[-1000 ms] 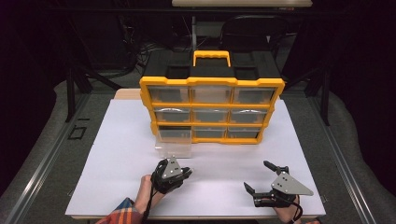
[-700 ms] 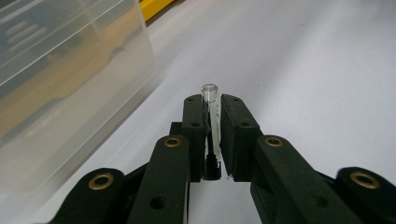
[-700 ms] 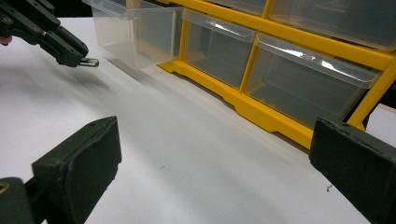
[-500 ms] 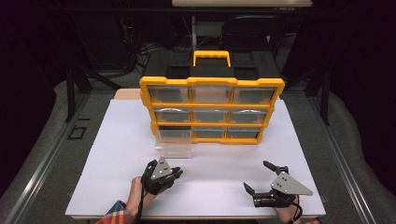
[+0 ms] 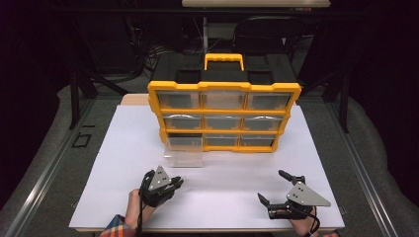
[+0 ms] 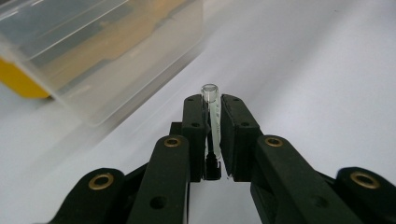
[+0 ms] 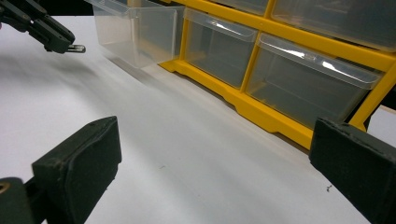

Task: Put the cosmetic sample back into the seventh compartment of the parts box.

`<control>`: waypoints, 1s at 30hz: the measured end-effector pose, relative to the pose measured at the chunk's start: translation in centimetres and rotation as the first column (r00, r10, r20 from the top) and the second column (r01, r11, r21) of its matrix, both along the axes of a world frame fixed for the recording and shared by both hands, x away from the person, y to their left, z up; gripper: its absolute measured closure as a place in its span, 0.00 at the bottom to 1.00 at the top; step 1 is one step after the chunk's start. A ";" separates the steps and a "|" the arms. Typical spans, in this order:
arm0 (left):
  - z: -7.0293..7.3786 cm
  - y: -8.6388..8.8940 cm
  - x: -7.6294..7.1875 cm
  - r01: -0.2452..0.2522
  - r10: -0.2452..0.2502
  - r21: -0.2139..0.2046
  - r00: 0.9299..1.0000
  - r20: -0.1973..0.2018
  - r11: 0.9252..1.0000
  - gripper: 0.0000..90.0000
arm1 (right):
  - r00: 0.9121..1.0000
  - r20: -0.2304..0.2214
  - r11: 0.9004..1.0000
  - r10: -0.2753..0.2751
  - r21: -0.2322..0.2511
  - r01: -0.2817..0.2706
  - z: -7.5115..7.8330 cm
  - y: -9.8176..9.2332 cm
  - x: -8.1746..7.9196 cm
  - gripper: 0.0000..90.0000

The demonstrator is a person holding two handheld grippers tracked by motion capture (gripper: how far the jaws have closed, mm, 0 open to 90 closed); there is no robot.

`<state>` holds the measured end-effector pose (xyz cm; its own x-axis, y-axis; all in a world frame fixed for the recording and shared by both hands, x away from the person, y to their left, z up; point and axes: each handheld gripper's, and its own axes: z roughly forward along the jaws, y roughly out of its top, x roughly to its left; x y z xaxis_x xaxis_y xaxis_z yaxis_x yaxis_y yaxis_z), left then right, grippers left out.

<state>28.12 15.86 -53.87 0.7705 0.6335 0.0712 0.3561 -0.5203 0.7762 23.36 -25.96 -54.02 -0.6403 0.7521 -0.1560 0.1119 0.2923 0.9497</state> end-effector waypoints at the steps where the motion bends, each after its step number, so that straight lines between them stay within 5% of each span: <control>1: 0.0 0.0 0.0 0.000 0.000 0.000 1.000 0.000 1.000 0.89 | 1.000 0.000 1.000 0.000 0.000 0.000 0.0 0.0 0.0 0.02; 17: -0.1 3.1 0.0 -0.098 0.098 -0.006 0.995 -0.002 0.995 0.89 | 1.000 0.004 1.000 -0.001 -0.005 0.001 0.1 0.1 0.0 0.02; 30: -0.2 4.9 0.8 -0.179 0.179 0.002 0.984 0.001 0.984 0.89 | 1.000 0.005 1.000 -0.001 -0.006 0.001 0.1 0.1 -0.1 0.02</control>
<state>28.90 20.76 -54.04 0.6449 0.7608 0.0732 0.4429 -0.4501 0.7754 23.27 -25.87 -53.95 -0.6390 0.7515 -0.1640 0.1071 0.2980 0.9485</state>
